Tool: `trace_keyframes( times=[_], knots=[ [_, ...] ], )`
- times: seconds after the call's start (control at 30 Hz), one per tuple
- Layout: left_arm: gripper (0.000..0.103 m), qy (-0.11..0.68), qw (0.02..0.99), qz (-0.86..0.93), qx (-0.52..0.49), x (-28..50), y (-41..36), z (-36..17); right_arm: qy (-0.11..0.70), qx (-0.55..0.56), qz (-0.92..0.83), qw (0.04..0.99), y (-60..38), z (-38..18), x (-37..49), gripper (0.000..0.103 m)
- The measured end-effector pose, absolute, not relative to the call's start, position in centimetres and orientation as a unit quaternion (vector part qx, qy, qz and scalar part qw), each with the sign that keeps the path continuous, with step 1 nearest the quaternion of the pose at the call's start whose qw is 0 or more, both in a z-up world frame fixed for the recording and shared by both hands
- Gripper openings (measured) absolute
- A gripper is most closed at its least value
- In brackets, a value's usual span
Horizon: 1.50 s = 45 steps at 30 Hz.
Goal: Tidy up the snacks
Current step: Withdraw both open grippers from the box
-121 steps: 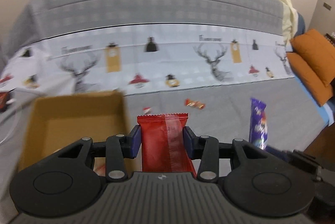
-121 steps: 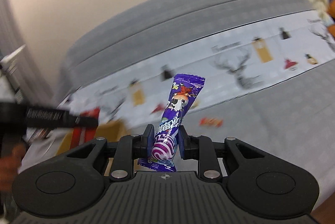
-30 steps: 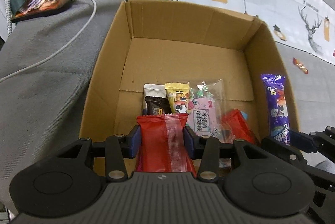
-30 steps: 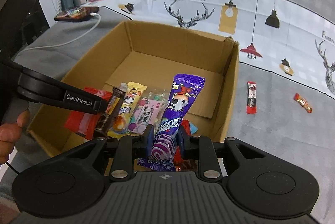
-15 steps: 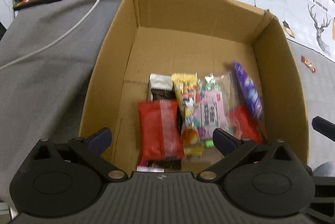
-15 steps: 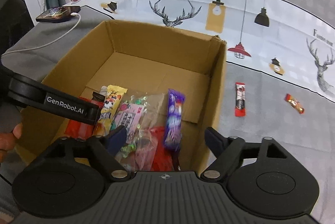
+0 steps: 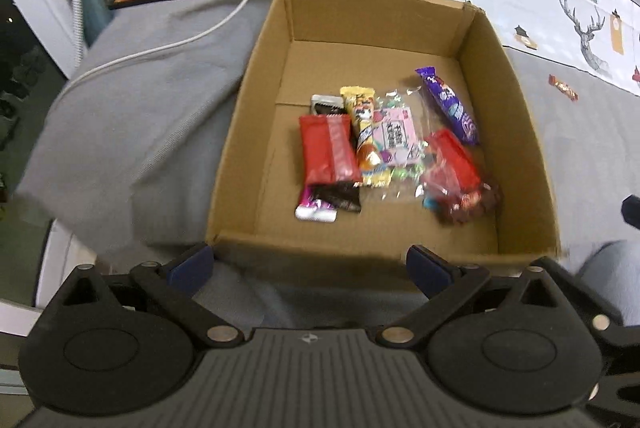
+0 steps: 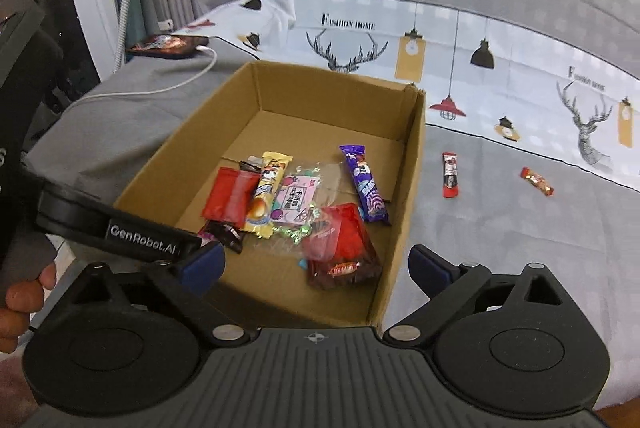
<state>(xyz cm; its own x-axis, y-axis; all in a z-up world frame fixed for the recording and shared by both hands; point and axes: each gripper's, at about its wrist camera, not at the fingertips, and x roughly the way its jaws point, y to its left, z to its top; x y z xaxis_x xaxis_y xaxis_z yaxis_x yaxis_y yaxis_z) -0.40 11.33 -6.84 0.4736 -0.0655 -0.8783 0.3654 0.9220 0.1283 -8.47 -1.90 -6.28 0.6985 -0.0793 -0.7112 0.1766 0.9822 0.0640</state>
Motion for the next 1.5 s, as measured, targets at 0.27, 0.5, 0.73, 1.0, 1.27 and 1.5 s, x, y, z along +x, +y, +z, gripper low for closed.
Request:
trace_keyframes(
  times=[0.27, 0.5, 0.73, 1.0, 1.27, 1.5],
  knots=[
    [0.103, 0.472, 0.860, -0.127, 0.145, -4.9, 12.9, -5.1, 0.347, 0.038, -0.070, 0.935, -0.2, -4.4, -13.2, 0.101],
    [0.103, 0.447, 0.873, -0.128, 0.150, -7.6, 12.9, -3.8, 0.320, 0.014, -0.061, 0.945, 0.9, -3.4, -16.0, 0.102],
    [0.103, 0.433, 0.878, -0.132, 0.156, -9.0, 12.8, -3.1, 0.303, 0.015, -0.062, 0.951, 0.9, -2.7, -18.0, 0.102],
    [0.103, 0.426, 0.880, -0.132, 0.163, -9.6, 12.7, -2.7, 0.293, 0.020, -0.063, 0.954, 0.7, -2.6, -18.7, 0.102],
    [0.103, 0.428, 0.878, -0.130, 0.171, -9.7, 12.2, -2.8, 0.293, 0.024, -0.061, 0.954, 0.5, -2.7, -18.9, 0.102],
    [0.103, 0.433, 0.872, -0.130, 0.186, -9.4, 11.4, -3.3, 0.298, 0.036, -0.061, 0.952, 0.0, -3.1, -18.9, 0.102]
  ],
)
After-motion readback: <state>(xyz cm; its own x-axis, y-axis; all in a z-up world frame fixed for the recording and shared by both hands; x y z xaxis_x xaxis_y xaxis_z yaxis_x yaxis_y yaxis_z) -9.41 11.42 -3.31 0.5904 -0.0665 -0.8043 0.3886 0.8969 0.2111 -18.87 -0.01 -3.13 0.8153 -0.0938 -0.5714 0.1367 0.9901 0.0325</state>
